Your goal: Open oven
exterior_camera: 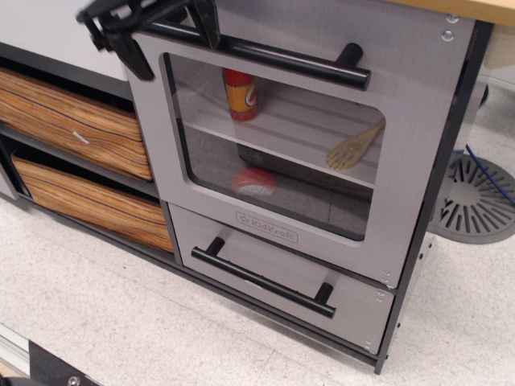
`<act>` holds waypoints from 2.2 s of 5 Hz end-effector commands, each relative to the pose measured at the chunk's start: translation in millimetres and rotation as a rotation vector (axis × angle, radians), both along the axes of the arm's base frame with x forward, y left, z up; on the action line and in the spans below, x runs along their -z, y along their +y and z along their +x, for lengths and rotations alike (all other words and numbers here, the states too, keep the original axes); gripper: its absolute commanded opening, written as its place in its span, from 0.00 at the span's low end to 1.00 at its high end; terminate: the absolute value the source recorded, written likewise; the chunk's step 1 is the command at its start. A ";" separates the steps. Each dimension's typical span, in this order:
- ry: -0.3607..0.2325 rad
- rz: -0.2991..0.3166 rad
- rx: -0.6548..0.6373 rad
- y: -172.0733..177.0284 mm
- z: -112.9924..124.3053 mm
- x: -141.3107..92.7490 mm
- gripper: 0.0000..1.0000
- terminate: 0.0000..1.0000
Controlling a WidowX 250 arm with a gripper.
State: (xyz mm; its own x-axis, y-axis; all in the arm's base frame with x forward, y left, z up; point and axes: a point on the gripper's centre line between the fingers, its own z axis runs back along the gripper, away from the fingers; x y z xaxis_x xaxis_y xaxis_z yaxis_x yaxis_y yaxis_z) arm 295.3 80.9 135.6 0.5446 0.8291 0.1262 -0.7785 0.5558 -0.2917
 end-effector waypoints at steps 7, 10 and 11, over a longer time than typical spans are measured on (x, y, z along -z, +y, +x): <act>-0.040 -0.033 -0.111 6.4 -7.5 -17.4 1.00 0.00; 0.010 0.083 0.141 -19.5 -38.5 -78.3 1.00 0.00; 0.005 0.153 0.142 -21.2 -24.8 -85.8 1.00 0.00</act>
